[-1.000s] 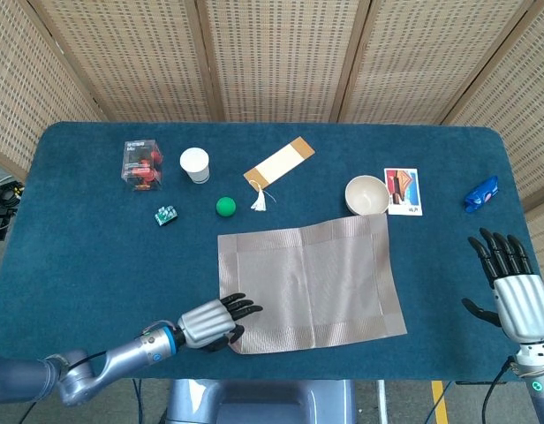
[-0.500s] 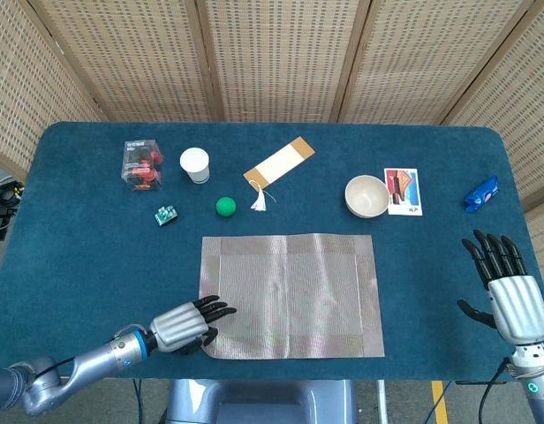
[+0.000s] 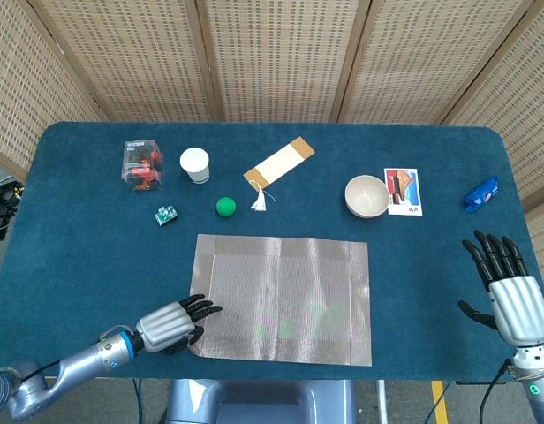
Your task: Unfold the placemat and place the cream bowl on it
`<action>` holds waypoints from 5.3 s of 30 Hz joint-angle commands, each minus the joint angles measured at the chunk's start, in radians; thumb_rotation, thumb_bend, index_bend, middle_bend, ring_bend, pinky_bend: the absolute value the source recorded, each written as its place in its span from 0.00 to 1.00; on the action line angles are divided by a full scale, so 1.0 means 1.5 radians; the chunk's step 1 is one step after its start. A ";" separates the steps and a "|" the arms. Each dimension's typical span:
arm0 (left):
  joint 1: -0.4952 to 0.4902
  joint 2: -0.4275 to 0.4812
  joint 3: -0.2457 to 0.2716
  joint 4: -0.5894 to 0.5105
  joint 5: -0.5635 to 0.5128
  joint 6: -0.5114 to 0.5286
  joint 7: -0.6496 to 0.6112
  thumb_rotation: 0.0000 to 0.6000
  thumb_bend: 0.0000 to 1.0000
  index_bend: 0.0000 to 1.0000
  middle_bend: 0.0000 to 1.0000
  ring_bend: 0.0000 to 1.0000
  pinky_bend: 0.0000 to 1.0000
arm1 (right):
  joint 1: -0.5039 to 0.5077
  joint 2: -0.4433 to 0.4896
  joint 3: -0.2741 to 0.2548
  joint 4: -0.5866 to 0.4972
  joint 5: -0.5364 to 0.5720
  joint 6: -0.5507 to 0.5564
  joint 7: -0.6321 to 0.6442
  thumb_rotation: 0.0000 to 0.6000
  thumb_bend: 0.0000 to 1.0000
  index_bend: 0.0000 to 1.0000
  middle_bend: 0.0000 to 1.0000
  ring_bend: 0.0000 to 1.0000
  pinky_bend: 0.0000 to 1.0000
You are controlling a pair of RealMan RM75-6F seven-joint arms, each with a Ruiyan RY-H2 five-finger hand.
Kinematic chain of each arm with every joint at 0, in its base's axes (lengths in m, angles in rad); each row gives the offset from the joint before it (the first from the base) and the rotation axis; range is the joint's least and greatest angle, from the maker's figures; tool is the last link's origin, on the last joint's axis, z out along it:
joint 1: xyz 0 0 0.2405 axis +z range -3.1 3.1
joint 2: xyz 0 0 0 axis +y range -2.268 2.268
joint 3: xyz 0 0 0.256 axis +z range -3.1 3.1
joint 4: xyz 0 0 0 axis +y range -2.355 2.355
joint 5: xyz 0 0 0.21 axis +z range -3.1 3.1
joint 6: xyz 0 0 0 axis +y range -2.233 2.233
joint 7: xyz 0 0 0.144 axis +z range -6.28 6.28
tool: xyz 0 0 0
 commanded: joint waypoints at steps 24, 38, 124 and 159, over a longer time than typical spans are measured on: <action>0.051 0.073 -0.039 0.005 0.014 0.195 -0.148 0.86 0.00 0.00 0.00 0.00 0.00 | -0.001 -0.003 -0.003 0.000 -0.003 -0.009 -0.014 1.00 0.00 0.12 0.00 0.00 0.00; 0.178 0.180 -0.184 -0.071 -0.268 0.307 -0.030 1.00 0.00 0.00 0.00 0.00 0.00 | 0.113 -0.025 0.035 0.046 0.045 -0.187 -0.052 1.00 0.00 0.14 0.00 0.00 0.00; 0.277 0.211 -0.293 -0.145 -0.359 0.200 0.044 1.00 0.00 0.00 0.00 0.00 0.00 | 0.483 -0.219 -0.067 -0.008 -0.052 -0.435 -0.197 1.00 0.53 0.71 0.02 0.00 0.00; 0.318 0.223 -0.279 -0.157 -0.282 0.261 0.021 1.00 0.00 0.00 0.00 0.00 0.00 | 0.291 -0.006 -0.088 -0.149 -0.023 -0.189 -0.355 1.00 0.00 0.00 0.00 0.00 0.00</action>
